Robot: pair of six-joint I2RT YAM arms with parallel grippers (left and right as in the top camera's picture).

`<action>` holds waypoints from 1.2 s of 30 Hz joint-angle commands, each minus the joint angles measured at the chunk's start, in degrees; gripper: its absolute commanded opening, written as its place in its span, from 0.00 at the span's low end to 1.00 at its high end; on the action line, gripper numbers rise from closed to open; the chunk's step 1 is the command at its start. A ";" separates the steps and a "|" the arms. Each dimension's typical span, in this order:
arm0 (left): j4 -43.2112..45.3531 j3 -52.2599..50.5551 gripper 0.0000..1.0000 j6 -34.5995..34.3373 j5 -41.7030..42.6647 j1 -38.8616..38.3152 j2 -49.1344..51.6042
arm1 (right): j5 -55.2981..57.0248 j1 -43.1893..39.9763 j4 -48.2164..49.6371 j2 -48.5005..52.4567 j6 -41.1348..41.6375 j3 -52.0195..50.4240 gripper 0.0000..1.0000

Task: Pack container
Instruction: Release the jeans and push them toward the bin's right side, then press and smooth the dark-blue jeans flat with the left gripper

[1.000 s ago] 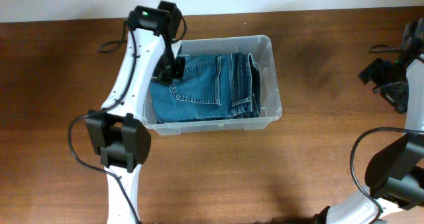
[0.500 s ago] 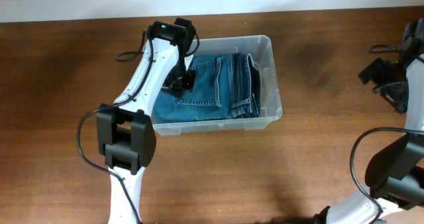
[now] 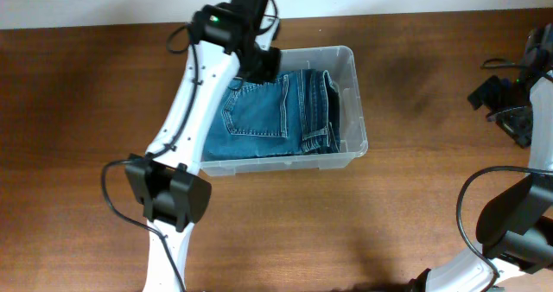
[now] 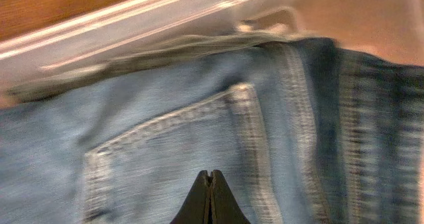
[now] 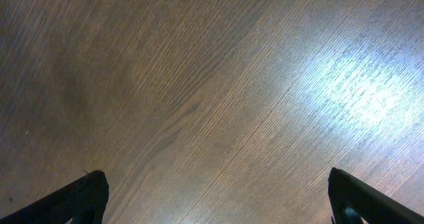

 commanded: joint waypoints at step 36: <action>13.99 -1.42 0.01 1.07 -5.84 -10.99 9.86 | 0.70 0.00 -0.04 0.09 0.52 -0.11 0.98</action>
